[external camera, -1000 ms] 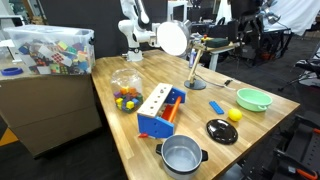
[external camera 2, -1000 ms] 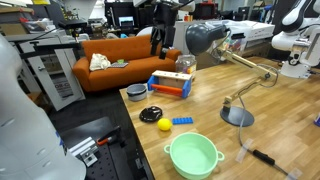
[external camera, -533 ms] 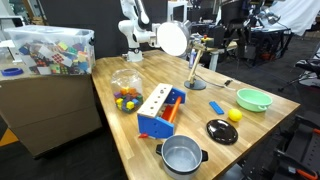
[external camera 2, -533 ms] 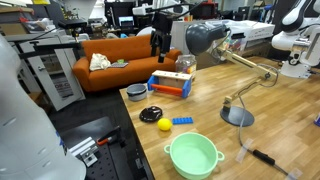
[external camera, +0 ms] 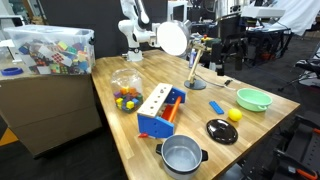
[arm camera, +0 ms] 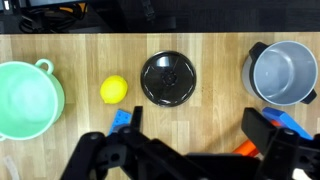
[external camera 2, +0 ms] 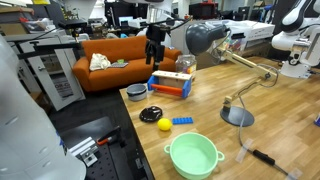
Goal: Put the black lid on the grey pot
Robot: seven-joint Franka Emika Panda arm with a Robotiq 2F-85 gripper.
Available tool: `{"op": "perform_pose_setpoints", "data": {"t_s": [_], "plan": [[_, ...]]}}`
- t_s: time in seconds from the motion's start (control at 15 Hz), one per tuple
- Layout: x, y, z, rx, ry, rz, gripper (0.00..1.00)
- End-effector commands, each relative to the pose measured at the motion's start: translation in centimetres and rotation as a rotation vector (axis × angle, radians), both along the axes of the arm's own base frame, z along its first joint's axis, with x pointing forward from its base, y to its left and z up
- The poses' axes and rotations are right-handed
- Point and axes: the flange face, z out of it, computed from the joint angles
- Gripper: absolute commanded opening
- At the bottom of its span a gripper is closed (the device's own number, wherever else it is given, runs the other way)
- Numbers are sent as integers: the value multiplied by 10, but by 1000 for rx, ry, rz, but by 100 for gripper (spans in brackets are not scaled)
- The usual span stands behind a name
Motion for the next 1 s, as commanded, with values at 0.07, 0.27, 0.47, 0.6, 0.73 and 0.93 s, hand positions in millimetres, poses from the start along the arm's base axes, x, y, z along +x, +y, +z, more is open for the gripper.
{"op": "perform_pose_setpoints", "data": {"t_s": [0.07, 0.27, 0.47, 0.6, 0.73, 0.93], "plan": [[1, -1, 0, -9, -24, -21, 100], [-3, 6, -11, -34, -74, -42, 100], [-16, 16, -35, -43, -81, -60, 100], [-28, 24, -55, -58, -71, -55, 100], [-31, 25, -58, -56, -36, -44, 100], [-37, 30, -68, -64, -23, -37, 100]]}}
